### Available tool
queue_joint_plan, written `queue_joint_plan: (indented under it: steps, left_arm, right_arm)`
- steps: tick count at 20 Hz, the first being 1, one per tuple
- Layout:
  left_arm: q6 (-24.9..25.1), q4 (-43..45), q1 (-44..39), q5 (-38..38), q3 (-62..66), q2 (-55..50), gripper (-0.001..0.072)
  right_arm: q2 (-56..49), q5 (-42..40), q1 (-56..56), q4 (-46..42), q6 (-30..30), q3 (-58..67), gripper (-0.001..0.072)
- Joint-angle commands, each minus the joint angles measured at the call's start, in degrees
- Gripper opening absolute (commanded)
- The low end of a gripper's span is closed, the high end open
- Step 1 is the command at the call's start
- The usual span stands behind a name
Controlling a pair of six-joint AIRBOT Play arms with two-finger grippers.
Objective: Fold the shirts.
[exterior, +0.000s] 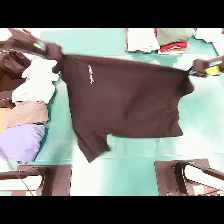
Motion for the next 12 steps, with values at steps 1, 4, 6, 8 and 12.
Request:
queue_joint_plan:
  steps: [1, 4, 6, 8, 12]
  left_arm:
    - [-0.70, -0.44, 0.00, -2.23, 0.09, -10.16, 0.0027]
    - [-0.92, -0.11, 0.44, -3.76, 0.39, -9.11, 0.0555]
    - [-2.56, -0.33, 2.10, -8.37, 0.31, -7.13, 0.0558]
    - [-3.28, -0.31, 3.78, -10.40, -2.93, -3.91, 0.0558]
    - [-3.65, -0.57, 5.42, -5.29, -24.04, 6.34, 0.0559]
  right_arm:
    - [-8.13, -6.84, 4.57, -0.70, 0.50, -1.79, 0.0015]
    - [-11.45, -3.28, 5.14, -0.59, 0.50, 4.61, 0.0467]
    - [-10.71, 0.81, 4.83, -0.72, 0.42, 7.82, 0.0462]
    - [-7.43, 2.80, 4.83, -0.72, -0.46, 7.08, 0.0451]
    - [2.71, 2.86, 5.11, -0.63, -0.63, -2.16, 0.0451]
